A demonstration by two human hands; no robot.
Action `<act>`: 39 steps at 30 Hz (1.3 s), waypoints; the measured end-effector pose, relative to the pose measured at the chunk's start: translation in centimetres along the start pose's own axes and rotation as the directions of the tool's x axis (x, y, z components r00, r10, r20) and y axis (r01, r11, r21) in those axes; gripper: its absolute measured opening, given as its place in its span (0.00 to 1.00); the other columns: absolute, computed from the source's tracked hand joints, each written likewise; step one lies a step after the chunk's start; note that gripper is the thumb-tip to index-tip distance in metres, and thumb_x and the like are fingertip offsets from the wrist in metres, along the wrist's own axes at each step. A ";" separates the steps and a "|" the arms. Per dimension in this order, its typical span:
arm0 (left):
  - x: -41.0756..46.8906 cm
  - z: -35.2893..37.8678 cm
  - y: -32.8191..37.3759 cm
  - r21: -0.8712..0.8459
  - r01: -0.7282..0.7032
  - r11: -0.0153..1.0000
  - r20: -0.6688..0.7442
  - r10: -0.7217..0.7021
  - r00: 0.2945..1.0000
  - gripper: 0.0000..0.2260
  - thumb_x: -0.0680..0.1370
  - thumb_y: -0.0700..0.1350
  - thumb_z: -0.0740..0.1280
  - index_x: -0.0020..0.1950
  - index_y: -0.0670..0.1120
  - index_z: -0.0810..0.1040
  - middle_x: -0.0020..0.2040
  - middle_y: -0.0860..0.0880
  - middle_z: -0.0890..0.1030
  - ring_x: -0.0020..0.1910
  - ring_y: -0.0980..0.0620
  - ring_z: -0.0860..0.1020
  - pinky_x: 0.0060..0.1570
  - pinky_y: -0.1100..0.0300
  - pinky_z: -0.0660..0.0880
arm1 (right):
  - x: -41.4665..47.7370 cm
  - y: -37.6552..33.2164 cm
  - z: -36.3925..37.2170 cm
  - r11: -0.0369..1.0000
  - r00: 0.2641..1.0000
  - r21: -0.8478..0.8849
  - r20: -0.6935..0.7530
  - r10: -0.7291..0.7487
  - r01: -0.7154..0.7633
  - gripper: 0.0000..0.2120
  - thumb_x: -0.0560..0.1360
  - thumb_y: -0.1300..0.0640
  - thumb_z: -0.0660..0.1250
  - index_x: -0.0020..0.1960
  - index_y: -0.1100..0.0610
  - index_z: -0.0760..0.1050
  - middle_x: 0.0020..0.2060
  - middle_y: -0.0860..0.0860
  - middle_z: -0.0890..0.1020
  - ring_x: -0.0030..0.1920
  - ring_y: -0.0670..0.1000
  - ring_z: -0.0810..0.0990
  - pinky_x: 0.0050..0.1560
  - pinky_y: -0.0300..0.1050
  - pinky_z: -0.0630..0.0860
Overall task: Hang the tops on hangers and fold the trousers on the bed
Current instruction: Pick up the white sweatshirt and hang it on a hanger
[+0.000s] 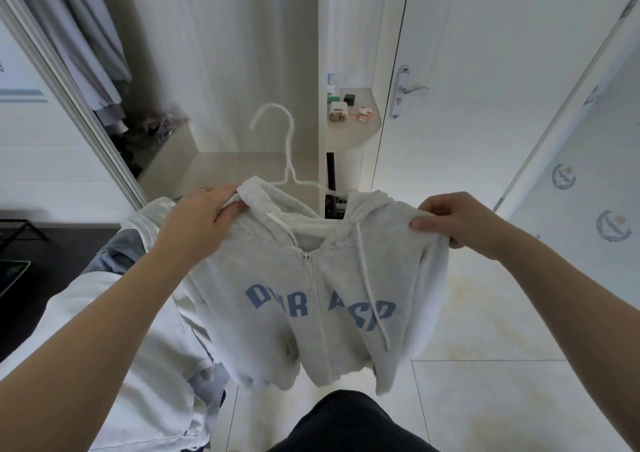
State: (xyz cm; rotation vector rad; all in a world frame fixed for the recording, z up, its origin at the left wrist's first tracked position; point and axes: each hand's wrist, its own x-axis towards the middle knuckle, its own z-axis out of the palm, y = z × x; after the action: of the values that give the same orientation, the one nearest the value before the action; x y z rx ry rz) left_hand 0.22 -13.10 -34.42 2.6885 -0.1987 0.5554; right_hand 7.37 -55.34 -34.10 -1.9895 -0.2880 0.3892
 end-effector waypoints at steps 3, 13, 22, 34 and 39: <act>-0.4 0.3 0.7 0.092 -0.082 0.992 0.046 0.078 0.996 0.13 0.83 0.49 0.62 0.61 0.47 0.82 0.49 0.43 0.83 0.48 0.39 0.79 0.46 0.45 0.77 | -0.1 -1.3 -0.4 0.995 0.996 0.075 -0.060 -0.063 0.068 0.06 0.77 0.57 0.72 0.41 0.57 0.84 0.29 0.49 0.74 0.30 0.49 0.67 0.26 0.40 0.64; -0.8 0.7 2.3 -0.183 -0.015 0.983 -0.207 -0.024 0.978 0.09 0.83 0.41 0.63 0.58 0.46 0.82 0.41 0.58 0.78 0.40 0.52 0.75 0.42 0.58 0.68 | -3.8 -4.0 1.2 0.952 0.955 -0.172 -0.111 -0.274 0.253 0.07 0.72 0.53 0.76 0.42 0.53 0.79 0.48 0.44 0.82 0.49 0.44 0.81 0.55 0.40 0.75; 0.0 0.1 4.7 -0.194 -0.104 0.975 -0.179 0.069 0.981 0.13 0.81 0.45 0.62 0.62 0.47 0.82 0.52 0.51 0.84 0.51 0.48 0.80 0.51 0.51 0.75 | -2.9 -4.7 2.7 0.999 0.996 -0.014 -0.072 -0.045 0.044 0.16 0.72 0.36 0.68 0.51 0.45 0.85 0.47 0.44 0.86 0.49 0.44 0.85 0.51 0.44 0.79; 0.2 -0.1 4.7 -0.181 -0.005 0.983 -0.043 -0.003 0.999 0.08 0.82 0.48 0.61 0.52 0.54 0.81 0.40 0.56 0.81 0.43 0.49 0.78 0.43 0.52 0.73 | -3.9 -7.7 4.9 0.827 0.813 -0.002 -0.183 -0.553 0.562 0.07 0.77 0.56 0.68 0.49 0.48 0.85 0.49 0.47 0.84 0.53 0.47 0.81 0.56 0.39 0.74; 0.4 -1.1 5.0 -0.360 -0.027 0.933 -0.163 -0.034 0.986 0.09 0.84 0.44 0.63 0.54 0.52 0.83 0.46 0.61 0.83 0.47 0.63 0.79 0.45 0.71 0.72 | -3.6 -7.8 3.0 0.889 0.885 0.032 -0.115 -0.451 0.457 0.16 0.76 0.58 0.72 0.62 0.50 0.78 0.54 0.49 0.83 0.58 0.51 0.81 0.63 0.54 0.75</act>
State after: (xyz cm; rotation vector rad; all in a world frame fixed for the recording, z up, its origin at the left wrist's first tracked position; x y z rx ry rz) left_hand -0.90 -17.25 -31.64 2.2734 -0.2251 0.6681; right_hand 2.61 -50.88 -27.79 -1.8060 -0.6538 -0.0098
